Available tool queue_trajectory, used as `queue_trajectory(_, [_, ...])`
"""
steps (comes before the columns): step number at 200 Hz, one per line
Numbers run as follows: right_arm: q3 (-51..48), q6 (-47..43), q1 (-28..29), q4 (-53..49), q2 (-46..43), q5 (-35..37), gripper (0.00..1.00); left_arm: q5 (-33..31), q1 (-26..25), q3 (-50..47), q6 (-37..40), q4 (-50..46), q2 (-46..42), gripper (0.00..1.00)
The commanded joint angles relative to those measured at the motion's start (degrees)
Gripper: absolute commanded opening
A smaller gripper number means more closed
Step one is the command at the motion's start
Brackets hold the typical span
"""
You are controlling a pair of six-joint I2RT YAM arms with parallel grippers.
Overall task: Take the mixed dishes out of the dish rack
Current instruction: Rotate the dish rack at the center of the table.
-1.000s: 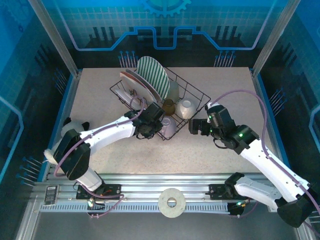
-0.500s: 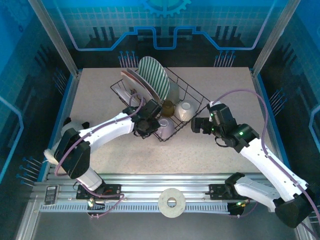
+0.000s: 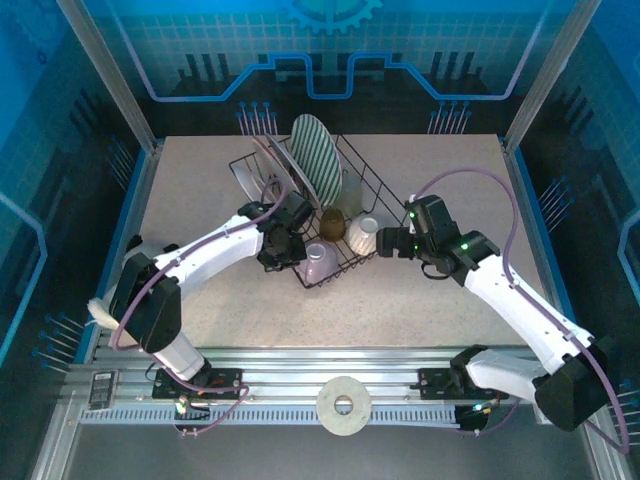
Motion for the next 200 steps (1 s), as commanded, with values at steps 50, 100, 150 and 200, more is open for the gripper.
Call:
queue_trajectory(50, [9.0,-3.2,-1.2,1.9,5.8,-2.8,1.00,9.3,-1.1,6.7,16.2,3.5,3.7,0.00])
queue_trajectory(100, [17.1,-4.1,-3.9,2.1,11.9,-4.0,0.99,11.3,-4.4,11.3,17.5,4.9,7.5,0.00])
queue_trajectory(150, [24.4,-3.3,-9.6,1.5,18.7,-5.2,0.91,12.8,-6.8,15.4,16.6,6.6,11.0,0.00])
queue_trajectory(200, [30.3,-2.0,-13.5,0.1,25.0,-5.9,0.83,14.5,-7.4,18.9,17.3,7.8,13.9,0.00])
